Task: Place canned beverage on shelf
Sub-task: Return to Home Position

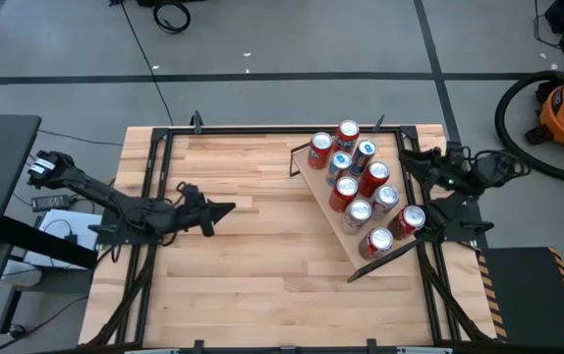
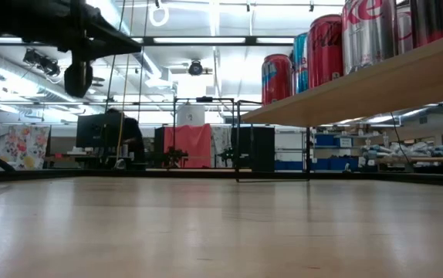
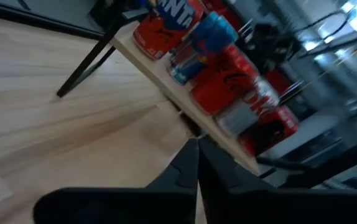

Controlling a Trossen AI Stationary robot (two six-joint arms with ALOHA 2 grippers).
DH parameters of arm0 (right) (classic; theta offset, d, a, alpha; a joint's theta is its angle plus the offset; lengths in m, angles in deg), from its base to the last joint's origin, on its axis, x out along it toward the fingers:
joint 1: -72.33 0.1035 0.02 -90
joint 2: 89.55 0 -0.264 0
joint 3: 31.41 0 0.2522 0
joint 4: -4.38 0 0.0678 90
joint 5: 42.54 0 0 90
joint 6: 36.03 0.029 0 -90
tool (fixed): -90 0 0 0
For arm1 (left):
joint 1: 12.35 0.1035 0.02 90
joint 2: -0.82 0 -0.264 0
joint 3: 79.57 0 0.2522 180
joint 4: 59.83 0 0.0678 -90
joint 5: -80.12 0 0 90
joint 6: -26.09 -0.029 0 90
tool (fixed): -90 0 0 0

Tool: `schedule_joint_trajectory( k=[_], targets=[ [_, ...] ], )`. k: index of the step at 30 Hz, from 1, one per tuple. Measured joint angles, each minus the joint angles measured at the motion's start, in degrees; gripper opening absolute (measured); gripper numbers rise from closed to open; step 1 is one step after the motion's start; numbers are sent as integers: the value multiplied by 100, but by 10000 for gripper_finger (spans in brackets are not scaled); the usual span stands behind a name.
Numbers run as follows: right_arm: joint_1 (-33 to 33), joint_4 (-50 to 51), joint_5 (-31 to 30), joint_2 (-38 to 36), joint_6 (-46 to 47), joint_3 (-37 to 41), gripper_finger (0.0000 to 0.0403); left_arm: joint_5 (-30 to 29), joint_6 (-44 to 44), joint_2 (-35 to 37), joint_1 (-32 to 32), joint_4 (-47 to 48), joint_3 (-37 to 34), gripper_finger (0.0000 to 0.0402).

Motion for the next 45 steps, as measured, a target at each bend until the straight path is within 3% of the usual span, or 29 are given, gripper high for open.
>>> schedule_joint_trajectory(
  k=[7,11,14,19,27,34,45],
  targets=[
    [0,-123,-1755,0,-114,409,193,-17,309,26,-143,-1518,-779,8],
    [-4,-56,-2514,0,-341,413,171,-53,482,26,-365,-1772,-990,8],
    [0,394,-2372,0,38,413,153,-261,632,23,-511,-1759,-1067,7],
    [0,1883,-1965,0,1902,415,110,-548,782,23,-656,-1813,-1187,7],
    [0,3078,-2482,0,3852,415,49,-682,898,21,-728,-1816,-1220,7],
    [0,3112,-2883,0,5192,524,7,-745,896,19,-726,-1699,-1220,8],
    [-77,3236,-2807,0,7626,1635,6,-739,894,19,-728,-1685,-1220,9]
  ],
)
